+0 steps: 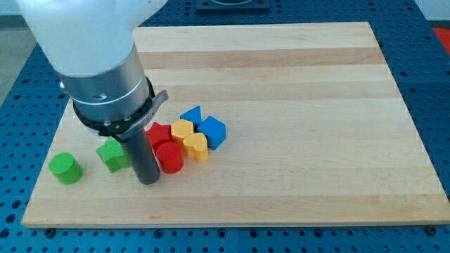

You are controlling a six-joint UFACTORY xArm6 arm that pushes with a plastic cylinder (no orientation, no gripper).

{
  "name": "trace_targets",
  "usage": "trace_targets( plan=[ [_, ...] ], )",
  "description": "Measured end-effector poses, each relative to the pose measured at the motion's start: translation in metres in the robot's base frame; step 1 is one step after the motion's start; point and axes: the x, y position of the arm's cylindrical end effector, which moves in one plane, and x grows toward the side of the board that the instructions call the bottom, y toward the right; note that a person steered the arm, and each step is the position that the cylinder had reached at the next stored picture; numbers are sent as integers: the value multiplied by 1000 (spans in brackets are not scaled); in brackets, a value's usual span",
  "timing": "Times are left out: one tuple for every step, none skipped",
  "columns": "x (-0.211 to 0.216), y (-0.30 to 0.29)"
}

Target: Slide the green star up

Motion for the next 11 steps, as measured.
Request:
trace_targets(
  plan=[
    [4, -1],
    [37, -30],
    [55, -84],
    [53, -100],
    [38, -93],
    [30, -88],
    [17, -88],
    [3, -88],
    [-10, -88],
    [-9, -82],
    [-2, -58]
  ],
)
